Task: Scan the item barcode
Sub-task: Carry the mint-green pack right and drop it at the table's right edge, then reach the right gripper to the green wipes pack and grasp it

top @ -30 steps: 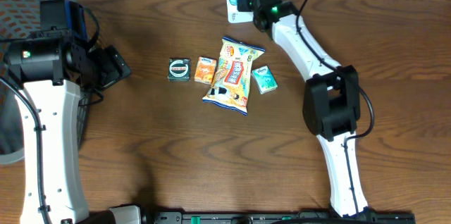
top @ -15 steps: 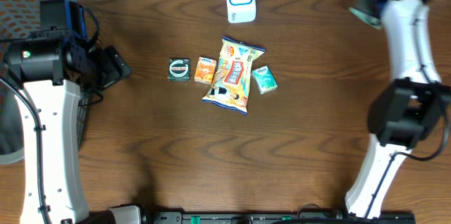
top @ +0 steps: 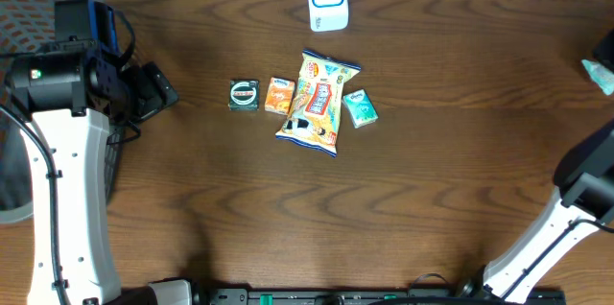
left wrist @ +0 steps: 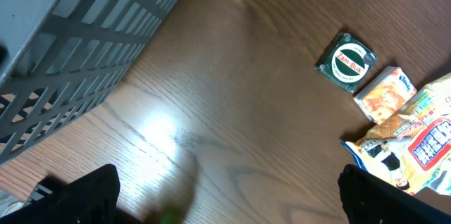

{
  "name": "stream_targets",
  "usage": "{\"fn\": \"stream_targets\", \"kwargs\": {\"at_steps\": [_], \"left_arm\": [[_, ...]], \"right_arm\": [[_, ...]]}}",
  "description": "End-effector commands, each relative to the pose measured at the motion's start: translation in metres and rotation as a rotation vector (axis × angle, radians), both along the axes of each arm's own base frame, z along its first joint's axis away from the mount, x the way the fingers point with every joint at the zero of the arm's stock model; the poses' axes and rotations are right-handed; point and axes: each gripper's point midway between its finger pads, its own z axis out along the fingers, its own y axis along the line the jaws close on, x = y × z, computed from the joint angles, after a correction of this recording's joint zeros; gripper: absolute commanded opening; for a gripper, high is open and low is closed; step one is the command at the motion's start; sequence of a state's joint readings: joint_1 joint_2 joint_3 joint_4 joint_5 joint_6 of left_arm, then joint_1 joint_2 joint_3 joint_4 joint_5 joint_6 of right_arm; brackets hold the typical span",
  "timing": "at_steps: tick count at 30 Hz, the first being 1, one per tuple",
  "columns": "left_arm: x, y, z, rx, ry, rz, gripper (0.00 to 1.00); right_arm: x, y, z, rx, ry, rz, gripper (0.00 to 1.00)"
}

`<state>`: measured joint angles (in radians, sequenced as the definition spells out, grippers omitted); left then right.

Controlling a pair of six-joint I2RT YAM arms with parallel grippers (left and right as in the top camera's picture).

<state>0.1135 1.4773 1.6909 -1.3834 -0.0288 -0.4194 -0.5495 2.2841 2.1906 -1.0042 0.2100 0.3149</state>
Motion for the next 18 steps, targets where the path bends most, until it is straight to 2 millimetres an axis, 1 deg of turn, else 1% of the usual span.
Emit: {"fn": "stream_targets", "kwargs": {"at_steps": [1, 2, 4, 5, 6, 7, 8, 10, 12, 14, 16, 18], "left_arm": [[-0.001, 0.002, -0.004, 0.002, 0.015, 0.009, 0.98], [-0.001, 0.002, -0.004, 0.002, 0.015, 0.009, 0.98], [-0.001, 0.002, -0.004, 0.002, 0.015, 0.009, 0.98], [-0.001, 0.002, -0.004, 0.002, 0.015, 0.009, 0.98], [-0.001, 0.002, -0.004, 0.002, 0.015, 0.009, 0.98], [-0.001, 0.002, -0.004, 0.002, 0.015, 0.009, 0.98], [-0.001, 0.002, -0.004, 0.002, 0.015, 0.009, 0.98], [-0.001, 0.002, -0.004, 0.002, 0.015, 0.009, 0.98], [-0.001, 0.002, -0.004, 0.002, 0.015, 0.009, 0.98], [-0.001, 0.002, -0.004, 0.002, 0.015, 0.009, 0.98], [-0.001, 0.002, -0.004, 0.002, 0.015, 0.009, 0.98], [-0.001, 0.002, -0.004, 0.002, 0.015, 0.009, 0.98]], "right_arm": [[0.016, 0.018, -0.014, 0.122, -0.060, 0.058, 0.33], [0.018, 0.021, -0.017, 0.142, -0.063, 0.068, 0.38], [0.022, 0.032, -0.024, 0.182, -0.065, 0.091, 0.43], [0.022, 0.036, -0.027, 0.194, -0.058, 0.098, 0.50], [0.022, 0.040, -0.029, 0.203, -0.048, 0.103, 0.63], [0.022, 0.043, -0.030, 0.207, -0.042, 0.108, 0.67], [0.023, 0.047, -0.029, 0.205, -0.037, 0.121, 0.68], [0.023, 0.050, -0.020, 0.189, -0.037, 0.156, 0.69], [0.023, 0.053, -0.001, 0.177, -0.060, 0.172, 0.69], [0.025, 0.063, 0.019, 0.199, -0.115, 0.201, 0.69], [0.033, 0.085, 0.044, 0.280, -0.210, 0.270, 0.69], [0.040, 0.119, 0.070, 0.410, -0.318, 0.369, 0.69]]}}
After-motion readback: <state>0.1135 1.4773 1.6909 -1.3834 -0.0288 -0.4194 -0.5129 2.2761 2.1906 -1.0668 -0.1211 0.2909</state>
